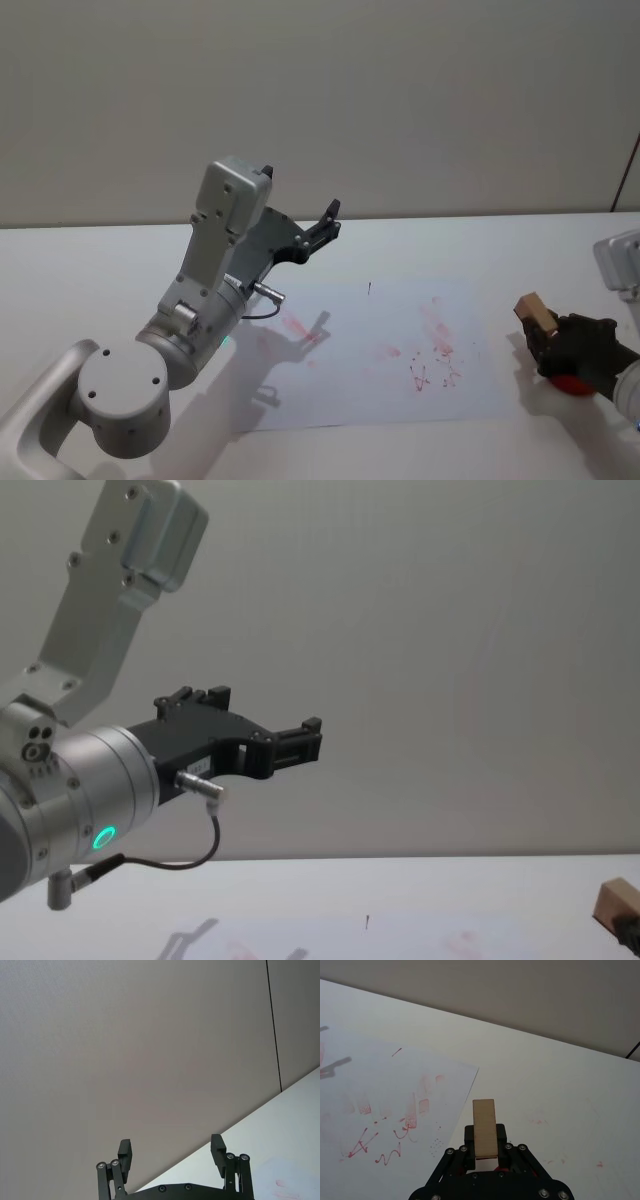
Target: Use the one hand to pick up the stamp and affix it onto the A4 paper.
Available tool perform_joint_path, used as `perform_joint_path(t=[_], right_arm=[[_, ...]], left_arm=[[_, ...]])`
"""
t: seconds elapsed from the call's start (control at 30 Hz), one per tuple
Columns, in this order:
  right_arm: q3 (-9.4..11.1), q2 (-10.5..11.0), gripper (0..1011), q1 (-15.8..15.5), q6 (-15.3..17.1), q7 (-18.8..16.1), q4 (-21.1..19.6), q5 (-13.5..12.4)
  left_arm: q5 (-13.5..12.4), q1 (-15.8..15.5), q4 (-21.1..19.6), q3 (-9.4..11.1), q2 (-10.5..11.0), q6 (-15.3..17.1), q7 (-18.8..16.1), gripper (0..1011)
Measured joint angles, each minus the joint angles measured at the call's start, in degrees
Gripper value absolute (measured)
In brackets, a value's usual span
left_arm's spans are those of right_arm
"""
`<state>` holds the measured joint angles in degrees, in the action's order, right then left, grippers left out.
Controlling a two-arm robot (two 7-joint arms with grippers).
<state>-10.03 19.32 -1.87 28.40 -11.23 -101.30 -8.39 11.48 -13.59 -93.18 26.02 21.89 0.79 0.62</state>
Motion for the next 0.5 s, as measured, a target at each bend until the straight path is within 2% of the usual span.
perform_joint_path(t=[0.5], right_arm=[[0.6,0.3,217,-1.5,1.1,1.6,-2.0,-1.1]], left_arm=[[0.0,0.0,0.0,0.0,0.0,0.0,0.0,1001]])
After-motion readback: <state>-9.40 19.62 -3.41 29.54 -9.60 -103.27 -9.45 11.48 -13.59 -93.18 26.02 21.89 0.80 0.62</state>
